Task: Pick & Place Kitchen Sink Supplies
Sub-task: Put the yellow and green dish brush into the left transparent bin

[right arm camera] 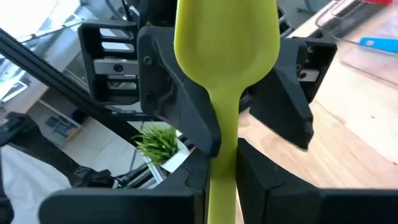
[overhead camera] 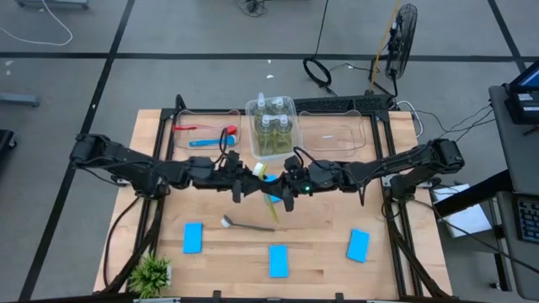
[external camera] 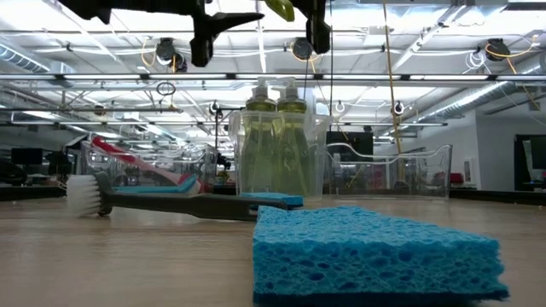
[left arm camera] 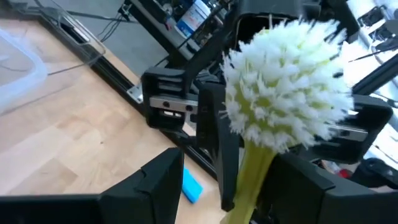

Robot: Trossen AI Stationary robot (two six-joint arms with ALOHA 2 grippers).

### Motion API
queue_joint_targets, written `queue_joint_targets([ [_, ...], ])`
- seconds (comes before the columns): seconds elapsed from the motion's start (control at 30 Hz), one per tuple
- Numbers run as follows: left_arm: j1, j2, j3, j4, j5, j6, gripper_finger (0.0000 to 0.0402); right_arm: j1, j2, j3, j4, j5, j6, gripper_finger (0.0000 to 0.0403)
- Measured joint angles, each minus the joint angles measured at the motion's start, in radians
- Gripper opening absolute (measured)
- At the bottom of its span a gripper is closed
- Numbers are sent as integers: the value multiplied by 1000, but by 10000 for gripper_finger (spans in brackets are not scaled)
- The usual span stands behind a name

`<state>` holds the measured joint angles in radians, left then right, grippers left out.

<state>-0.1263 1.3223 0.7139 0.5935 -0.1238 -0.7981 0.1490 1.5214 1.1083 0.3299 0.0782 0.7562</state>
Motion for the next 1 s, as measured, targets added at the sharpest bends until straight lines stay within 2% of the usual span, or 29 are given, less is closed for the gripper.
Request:
queue_joint_targets([
  [0.17,13,0,-2,4,26,1,209,0,1,0,-3,-1,-1,38],
  [0.27,15,0,-2,5,22,-5,195,0,1,0,-4,0,-1,38],
  [0.37,14,0,-2,8,26,-10,155,0,1,0,-5,1,-1,38],
  [0.53,14,-1,-1,18,27,-6,56,-1,2,0,-8,5,4,38],
  [0.57,14,-1,-1,22,27,1,46,-1,2,0,-8,5,6,39],
  [1.0,14,0,-2,51,11,2,49,-1,1,1,-3,-4,-10,58],
])
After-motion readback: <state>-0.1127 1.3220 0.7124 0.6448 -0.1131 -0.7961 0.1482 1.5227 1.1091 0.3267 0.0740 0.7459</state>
